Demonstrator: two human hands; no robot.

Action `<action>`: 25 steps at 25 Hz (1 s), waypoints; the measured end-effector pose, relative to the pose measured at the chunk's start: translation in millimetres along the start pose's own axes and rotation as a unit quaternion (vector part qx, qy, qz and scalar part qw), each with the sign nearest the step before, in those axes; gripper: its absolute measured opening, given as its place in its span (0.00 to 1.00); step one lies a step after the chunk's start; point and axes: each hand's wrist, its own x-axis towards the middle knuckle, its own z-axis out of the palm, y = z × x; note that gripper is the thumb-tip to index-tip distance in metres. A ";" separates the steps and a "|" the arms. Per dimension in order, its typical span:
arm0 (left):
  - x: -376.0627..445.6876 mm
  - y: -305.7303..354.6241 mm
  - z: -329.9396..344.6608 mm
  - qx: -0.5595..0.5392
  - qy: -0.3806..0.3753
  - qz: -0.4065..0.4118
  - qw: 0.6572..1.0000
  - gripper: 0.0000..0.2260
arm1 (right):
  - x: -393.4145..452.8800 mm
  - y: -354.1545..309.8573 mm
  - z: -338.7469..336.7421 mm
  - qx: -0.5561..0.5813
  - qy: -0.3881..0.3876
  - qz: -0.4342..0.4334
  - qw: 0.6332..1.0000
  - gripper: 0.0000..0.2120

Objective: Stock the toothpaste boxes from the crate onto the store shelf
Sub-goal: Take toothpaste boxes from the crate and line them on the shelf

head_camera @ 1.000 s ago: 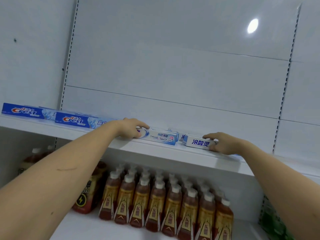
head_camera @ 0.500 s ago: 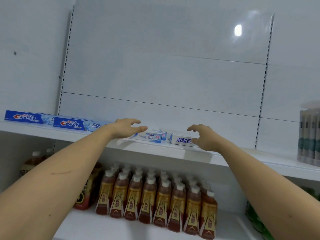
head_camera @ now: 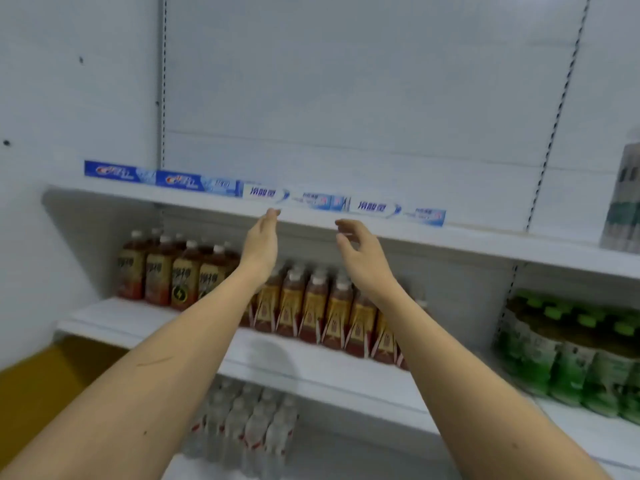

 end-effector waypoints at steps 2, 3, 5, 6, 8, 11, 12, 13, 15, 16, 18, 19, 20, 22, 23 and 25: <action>-21.3 -25.2 -5.9 0.000 -0.009 -0.014 1.000 0.23 | -22.0 12.9 19.2 0.032 -0.002 0.027 0.999 0.14; -30.1 -38.4 -9.6 0.002 -0.013 -0.028 1.000 0.23 | -32.8 19.8 28.5 0.043 -0.007 0.046 0.998 0.14; -49.7 -69.4 -17.3 0.011 -0.035 -0.072 0.997 0.23 | -57.6 35.2 49.8 0.072 -0.030 0.096 0.992 0.15; -59.6 -85.7 -20.3 0.014 -0.051 -0.094 0.994 0.24 | -70.3 43.5 61.9 0.087 -0.052 0.122 0.987 0.15; -82.9 -125.5 -28.1 0.018 -0.080 -0.138 0.987 0.24 | -100.0 63.3 90.5 0.100 -0.097 0.173 0.975 0.16; -120.2 -198.2 -41.1 0.022 -0.100 -0.223 0.970 0.24 | -143.5 102.5 134.3 0.104 -0.131 0.250 0.954 0.16; -134.4 -225.5 -48.1 0.020 -0.105 -0.256 0.961 0.24 | -160.0 120.0 152.8 0.102 -0.136 0.285 0.943 0.16; -148.1 -251.1 -56.2 0.019 -0.110 -0.289 0.951 0.24 | -176.3 135.9 169.4 0.099 -0.142 0.317 0.932 0.16; -177.8 -299.3 -75.8 0.025 -0.123 -0.352 0.927 0.24 | -213.0 165.9 201.8 0.089 -0.161 0.381 0.906 0.14; -192.1 -322.7 -86.5 0.036 -0.127 -0.381 0.915 0.25 | -230.7 179.3 217.4 0.086 -0.173 0.410 0.891 0.13; -224.0 -372.4 -108.8 0.054 -0.139 -0.452 0.880 0.26 | -272.6 207.2 248.4 0.075 -0.186 0.477 0.856 0.14; -238.9 -393.8 -117.5 0.059 -0.138 -0.482 0.863 0.28 | -294.9 219.2 260.3 0.074 -0.186 0.511 0.836 0.15; -256.0 -416.0 -125.7 0.067 -0.138 -0.510 0.846 0.30 | -316.7 230.3 271.5 0.075 -0.184 0.543 0.816 0.15; -287.6 -453.5 -132.0 0.079 -0.153 -0.559 0.811 0.29 | -360.8 254.7 291.8 0.078 -0.183 0.598 0.776 0.14; -304.9 -471.8 -132.2 0.092 -0.165 -0.585 0.788 0.27 | -384.8 267.7 300.8 0.081 -0.185 0.630 0.750 0.12; -347.2 -509.5 -130.3 0.107 -0.185 -0.631 0.746 0.24 | -435.2 295.4 318.3 0.083 -0.190 0.681 0.702 0.11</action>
